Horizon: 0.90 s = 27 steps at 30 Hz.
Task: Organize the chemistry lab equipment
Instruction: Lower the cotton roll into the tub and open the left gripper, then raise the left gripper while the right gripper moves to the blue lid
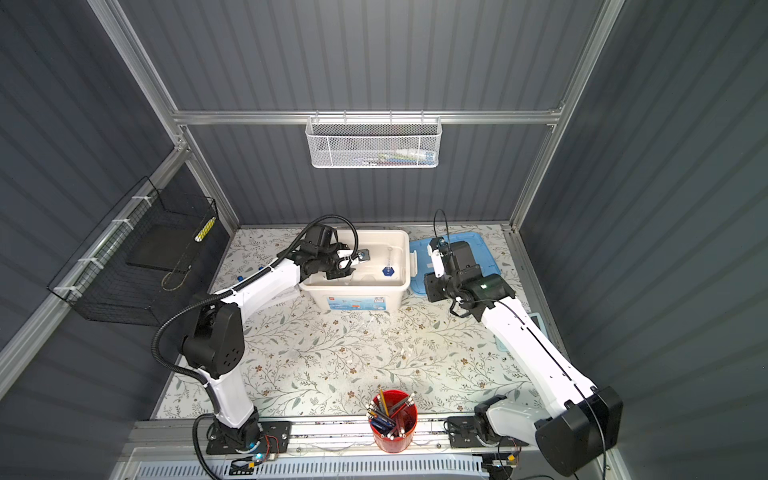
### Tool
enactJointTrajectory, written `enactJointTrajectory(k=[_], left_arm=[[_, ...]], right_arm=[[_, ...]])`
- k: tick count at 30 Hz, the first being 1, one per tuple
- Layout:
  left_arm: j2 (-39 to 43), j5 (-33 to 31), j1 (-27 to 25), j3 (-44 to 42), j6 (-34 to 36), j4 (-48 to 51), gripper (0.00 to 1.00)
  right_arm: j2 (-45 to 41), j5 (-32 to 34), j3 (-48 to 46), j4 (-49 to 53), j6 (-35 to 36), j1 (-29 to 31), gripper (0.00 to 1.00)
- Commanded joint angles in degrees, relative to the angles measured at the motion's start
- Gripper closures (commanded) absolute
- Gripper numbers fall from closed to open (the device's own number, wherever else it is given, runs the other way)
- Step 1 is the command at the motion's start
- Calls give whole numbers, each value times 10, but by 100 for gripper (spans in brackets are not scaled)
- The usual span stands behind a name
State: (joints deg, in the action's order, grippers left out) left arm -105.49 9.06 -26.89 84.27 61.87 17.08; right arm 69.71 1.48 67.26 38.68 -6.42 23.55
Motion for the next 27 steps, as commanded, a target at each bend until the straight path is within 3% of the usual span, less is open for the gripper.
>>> enactJointTrajectory(k=[1,9,15,22,27], left_arm=[[28,20,4,9,-18,-1,42],[86,28,4,-15,-39,-23,40],[165,7,4,-65,-97,-91,40],[269,-43,4,-130,-185,-176,38],[314,-110,4,-140,-261,-181,35]], right_arm=[[0,-1,15,12,-1,-3,56],[-6,7,28,26,-2,-3,55],[-1,14,42,33,-19,-7,51],[21,7,76,52,-46,-49,47],[34,-6,92,57,-41,-88,46]])
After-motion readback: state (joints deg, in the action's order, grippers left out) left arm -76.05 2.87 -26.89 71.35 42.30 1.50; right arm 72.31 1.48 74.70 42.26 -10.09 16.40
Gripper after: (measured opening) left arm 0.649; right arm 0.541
